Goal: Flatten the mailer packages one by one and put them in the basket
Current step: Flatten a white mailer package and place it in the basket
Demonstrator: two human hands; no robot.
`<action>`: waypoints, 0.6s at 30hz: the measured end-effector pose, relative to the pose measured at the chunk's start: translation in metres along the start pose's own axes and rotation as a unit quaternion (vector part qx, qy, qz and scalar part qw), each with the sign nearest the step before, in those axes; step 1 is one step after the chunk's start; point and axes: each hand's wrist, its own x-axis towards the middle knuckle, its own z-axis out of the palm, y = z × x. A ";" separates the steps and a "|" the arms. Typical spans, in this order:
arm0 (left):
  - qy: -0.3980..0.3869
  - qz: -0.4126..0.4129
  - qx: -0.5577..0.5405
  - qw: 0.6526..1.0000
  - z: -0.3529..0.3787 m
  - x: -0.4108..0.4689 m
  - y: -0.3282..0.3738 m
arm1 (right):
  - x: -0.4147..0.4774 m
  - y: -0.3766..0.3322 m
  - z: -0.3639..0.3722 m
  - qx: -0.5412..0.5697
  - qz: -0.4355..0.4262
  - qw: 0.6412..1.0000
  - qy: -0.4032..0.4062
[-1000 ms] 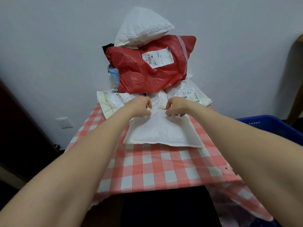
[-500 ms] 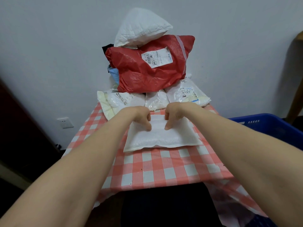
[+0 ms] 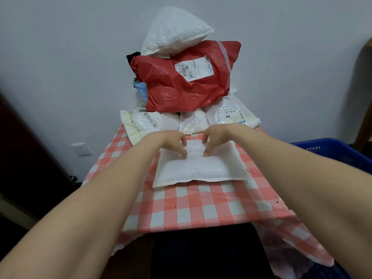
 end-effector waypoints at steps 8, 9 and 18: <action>-0.016 0.017 0.070 0.997 0.012 0.003 0.014 | 0.004 -0.010 0.012 -0.080 0.022 0.997 -0.003; -0.006 0.023 0.070 0.997 0.012 0.004 0.015 | 0.006 -0.010 0.014 -0.089 0.025 0.996 -0.002; 0.064 0.037 0.128 0.989 0.005 0.007 0.018 | 0.008 -0.009 0.020 -0.064 -0.022 0.997 0.044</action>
